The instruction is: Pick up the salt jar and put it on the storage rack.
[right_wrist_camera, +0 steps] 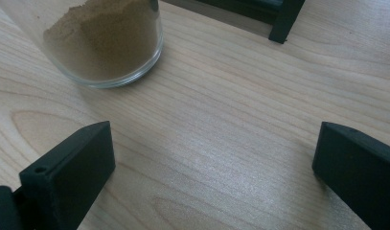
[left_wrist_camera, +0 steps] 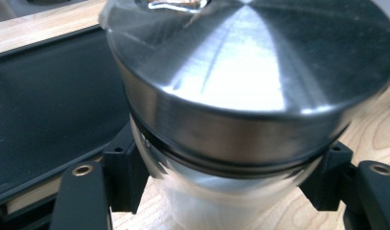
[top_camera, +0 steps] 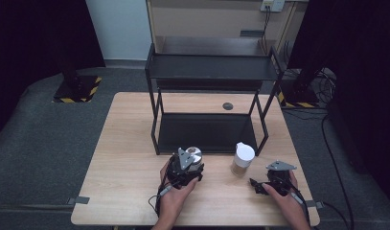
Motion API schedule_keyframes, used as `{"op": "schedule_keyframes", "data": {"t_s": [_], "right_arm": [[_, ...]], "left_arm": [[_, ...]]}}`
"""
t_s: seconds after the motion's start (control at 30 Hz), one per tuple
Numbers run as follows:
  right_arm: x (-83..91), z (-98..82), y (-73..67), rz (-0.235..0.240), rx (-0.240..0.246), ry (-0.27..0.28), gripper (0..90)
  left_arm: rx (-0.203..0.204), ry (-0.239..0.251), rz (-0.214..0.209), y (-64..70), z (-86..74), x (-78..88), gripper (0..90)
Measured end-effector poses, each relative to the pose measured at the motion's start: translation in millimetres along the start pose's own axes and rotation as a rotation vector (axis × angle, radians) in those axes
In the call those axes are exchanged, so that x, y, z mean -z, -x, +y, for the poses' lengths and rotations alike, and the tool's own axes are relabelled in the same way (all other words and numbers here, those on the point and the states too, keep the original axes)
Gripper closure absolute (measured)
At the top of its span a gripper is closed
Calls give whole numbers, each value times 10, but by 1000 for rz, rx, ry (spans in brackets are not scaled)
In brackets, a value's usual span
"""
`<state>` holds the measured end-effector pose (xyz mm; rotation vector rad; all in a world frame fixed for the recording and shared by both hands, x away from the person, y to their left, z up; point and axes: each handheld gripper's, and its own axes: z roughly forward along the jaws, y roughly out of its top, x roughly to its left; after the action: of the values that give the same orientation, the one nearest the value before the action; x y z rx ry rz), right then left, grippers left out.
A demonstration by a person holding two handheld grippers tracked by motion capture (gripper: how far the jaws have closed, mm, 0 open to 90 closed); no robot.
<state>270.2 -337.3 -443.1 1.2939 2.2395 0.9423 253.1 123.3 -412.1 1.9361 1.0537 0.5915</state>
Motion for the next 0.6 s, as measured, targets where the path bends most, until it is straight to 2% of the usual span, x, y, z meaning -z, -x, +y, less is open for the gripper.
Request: {"op": "schedule_keyframes", "data": {"t_s": [0.6], "right_arm": [[1,-1,1,1,-1,0,13]], "left_arm": [[14,-25,28,-137,177,-256,298]]}}
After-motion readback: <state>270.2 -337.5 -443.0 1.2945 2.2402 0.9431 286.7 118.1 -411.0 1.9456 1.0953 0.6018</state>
